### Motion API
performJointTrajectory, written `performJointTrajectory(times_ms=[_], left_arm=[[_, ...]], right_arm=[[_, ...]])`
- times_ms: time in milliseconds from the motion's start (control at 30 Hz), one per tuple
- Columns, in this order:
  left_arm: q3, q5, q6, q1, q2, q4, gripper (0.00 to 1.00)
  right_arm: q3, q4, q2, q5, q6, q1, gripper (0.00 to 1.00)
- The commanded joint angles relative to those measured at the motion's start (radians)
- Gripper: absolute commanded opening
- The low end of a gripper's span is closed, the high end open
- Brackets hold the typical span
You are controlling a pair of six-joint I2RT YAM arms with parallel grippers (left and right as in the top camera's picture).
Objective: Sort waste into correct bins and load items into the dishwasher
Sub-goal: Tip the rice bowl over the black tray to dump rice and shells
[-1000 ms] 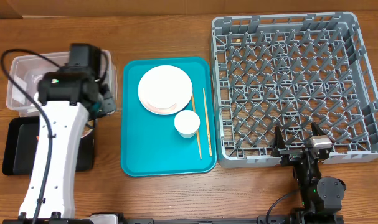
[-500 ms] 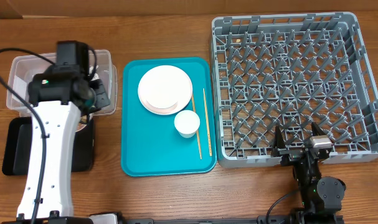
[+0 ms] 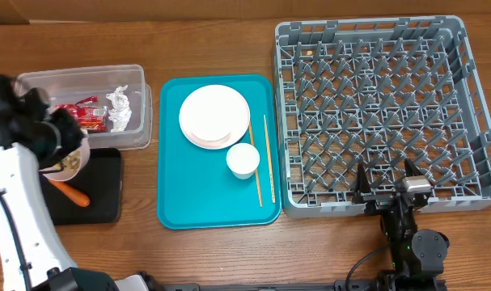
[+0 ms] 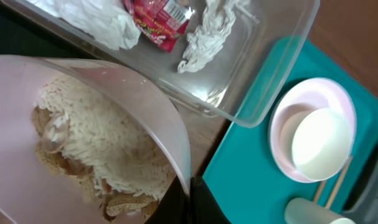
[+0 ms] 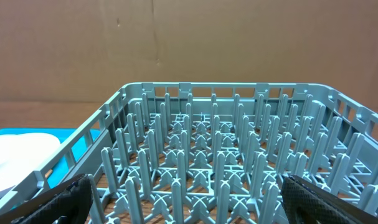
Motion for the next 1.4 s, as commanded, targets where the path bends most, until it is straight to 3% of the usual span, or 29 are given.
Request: performJointTrajectory(times_ms=[0, 400, 700, 900, 1033, 1200, 1367], left_arm=[[-0.035, 0.199, 0.074, 0.066, -0.024, 0.026, 0.04], [-0.322, 0.579, 0.159, 0.330, -0.024, 0.255, 0.04], [-0.490, 0.687, 0.210, 0.388, -0.024, 0.431, 0.04], [-0.579, 0.879, 0.211, 0.443, -0.024, 0.573, 0.04], [-0.607, 0.950, 0.220, 0.486, -0.024, 0.587, 0.04], [-0.622, 1.144, 0.287, 0.553, -0.024, 0.586, 0.04], [-0.630, 1.162, 0.292, 0.596, -0.024, 0.585, 0.04]], right_arm=[[-0.011, 0.005, -0.010, -0.002, 0.004, -0.006, 1.00], [-0.011, 0.005, -0.010, -0.002, 0.004, -0.006, 1.00], [-0.011, 0.005, -0.010, -0.002, 0.004, -0.006, 1.00], [-0.011, 0.005, -0.010, -0.002, 0.004, -0.006, 1.00], [-0.011, 0.005, -0.010, -0.002, 0.004, -0.006, 1.00], [-0.011, 0.005, -0.010, -0.001, 0.004, -0.006, 1.00], [-0.011, 0.005, -0.010, -0.001, 0.004, -0.006, 1.00]])
